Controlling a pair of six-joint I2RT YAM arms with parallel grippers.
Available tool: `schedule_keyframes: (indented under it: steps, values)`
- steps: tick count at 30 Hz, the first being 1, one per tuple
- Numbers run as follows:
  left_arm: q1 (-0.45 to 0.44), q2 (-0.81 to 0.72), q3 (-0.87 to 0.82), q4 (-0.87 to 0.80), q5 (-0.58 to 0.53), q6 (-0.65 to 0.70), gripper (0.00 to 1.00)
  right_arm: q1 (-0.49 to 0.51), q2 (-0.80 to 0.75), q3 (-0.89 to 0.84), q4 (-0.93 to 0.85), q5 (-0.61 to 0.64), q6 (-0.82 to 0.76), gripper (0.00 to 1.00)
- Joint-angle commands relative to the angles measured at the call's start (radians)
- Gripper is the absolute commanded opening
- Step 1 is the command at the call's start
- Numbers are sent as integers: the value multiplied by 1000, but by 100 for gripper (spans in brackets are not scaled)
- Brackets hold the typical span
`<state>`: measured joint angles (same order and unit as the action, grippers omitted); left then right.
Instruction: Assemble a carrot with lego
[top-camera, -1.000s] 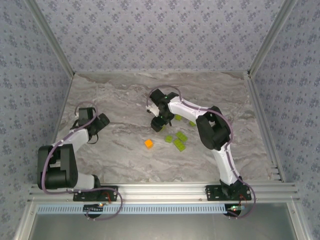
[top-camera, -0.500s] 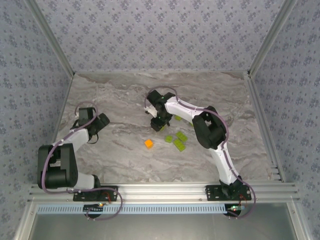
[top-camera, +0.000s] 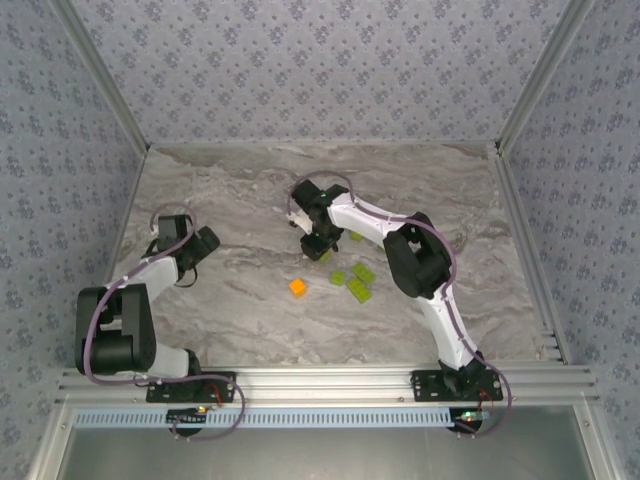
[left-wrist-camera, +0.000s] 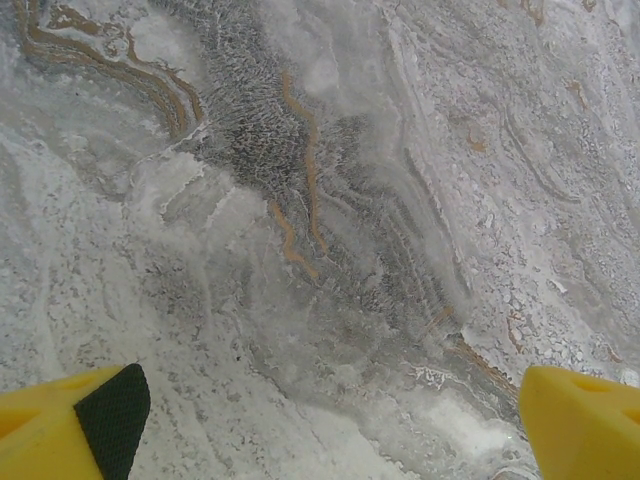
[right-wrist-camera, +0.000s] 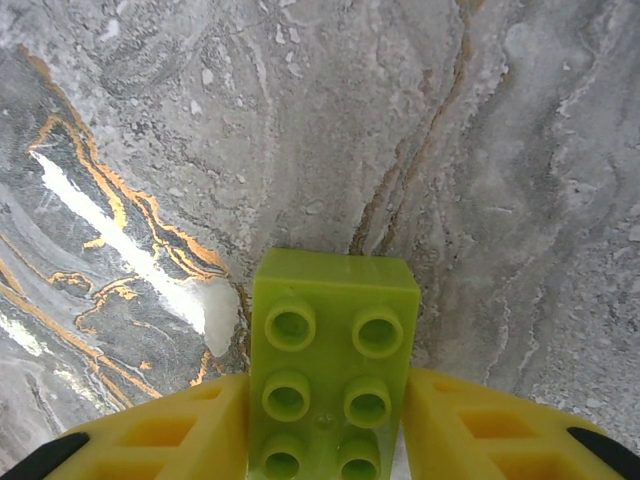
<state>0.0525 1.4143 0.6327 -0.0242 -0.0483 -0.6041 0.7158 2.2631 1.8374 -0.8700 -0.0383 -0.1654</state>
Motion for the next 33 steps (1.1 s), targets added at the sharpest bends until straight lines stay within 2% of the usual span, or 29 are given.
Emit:
schedule_keyframes:
  steps: [1, 7, 13, 22, 29, 33]
  values:
    - [5, 6, 9, 12, 8, -2, 96, 14, 37, 21, -43, 24, 12, 46]
    - [5, 8, 10, 11, 8, -2, 96, 14, 45, 24, -50, 37, 16, 43]
    - [5, 14, 12, 10, 10, -2, 96, 11, 37, 24, -54, 38, 27, 27]
    - [5, 23, 18, 11, 17, 0, 96, 31, -113, 5, -133, 46, 145, 26]
    - [5, 24, 21, 10, 18, 0, 96, 90, -281, -97, -158, 8, 386, 28]
    - [5, 25, 23, 7, 19, 1, 96, 154, -319, -147, -126, 1, 493, 28]
